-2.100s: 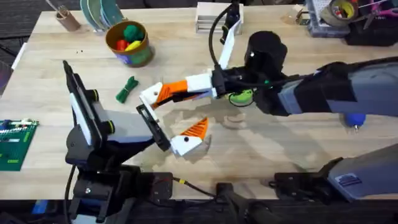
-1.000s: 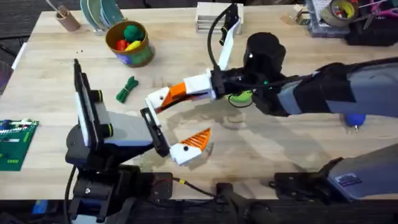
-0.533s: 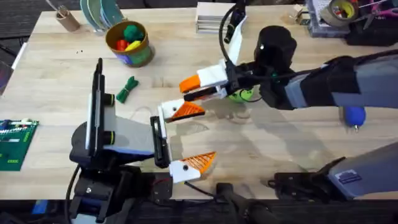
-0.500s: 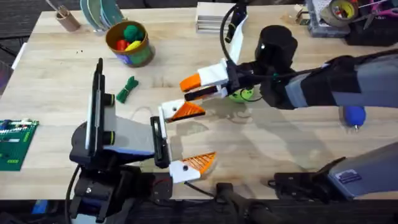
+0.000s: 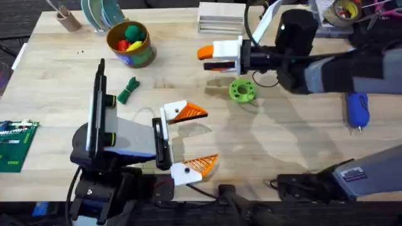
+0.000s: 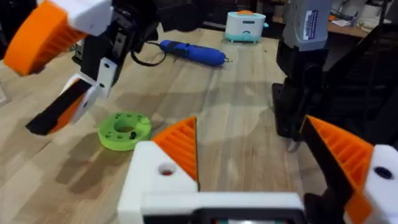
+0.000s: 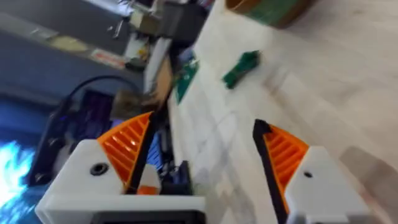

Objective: Pick up the gripper from the table and insert it into the empty holder that is missing its gripper. Then pick up a screw, insert it into the mounting hole, and use the screwdriver to tighten it. Finally, clean up the table by picking up the vegetable and placing it into the bucket.

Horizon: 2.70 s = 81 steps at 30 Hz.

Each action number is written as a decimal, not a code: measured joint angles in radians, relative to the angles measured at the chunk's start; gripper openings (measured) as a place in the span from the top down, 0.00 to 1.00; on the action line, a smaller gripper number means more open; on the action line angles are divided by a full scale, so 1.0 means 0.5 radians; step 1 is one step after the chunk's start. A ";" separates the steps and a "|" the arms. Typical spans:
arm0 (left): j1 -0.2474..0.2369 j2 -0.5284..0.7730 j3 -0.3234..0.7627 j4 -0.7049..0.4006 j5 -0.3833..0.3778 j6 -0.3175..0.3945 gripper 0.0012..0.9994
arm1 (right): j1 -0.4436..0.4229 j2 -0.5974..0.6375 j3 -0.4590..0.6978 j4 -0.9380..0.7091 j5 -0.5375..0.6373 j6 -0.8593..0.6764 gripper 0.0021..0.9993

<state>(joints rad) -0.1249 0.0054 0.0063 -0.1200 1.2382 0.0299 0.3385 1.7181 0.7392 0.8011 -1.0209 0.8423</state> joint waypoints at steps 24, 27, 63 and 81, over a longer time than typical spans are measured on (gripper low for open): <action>0.000 0.000 0.000 0.000 0.001 0.000 0.01 | 0.005 -0.781 0.388 -2.663 1.265 -1.588 0.01; 0.000 0.000 0.000 0.000 0.001 0.000 0.01 | 0.017 -0.728 0.388 -2.652 1.288 -1.581 0.01; 0.000 0.000 0.000 0.000 0.001 0.000 0.01 | 0.656 -0.396 0.388 -2.592 2.264 -1.507 0.41; 0.000 0.000 0.000 0.000 0.001 0.000 0.01 | 0.656 -0.340 0.388 -2.572 2.266 -1.522 0.56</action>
<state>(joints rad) -0.1249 0.0053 0.0063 -0.1200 1.2385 0.0299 0.6666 1.5479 0.9333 -0.4847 0.1120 0.0813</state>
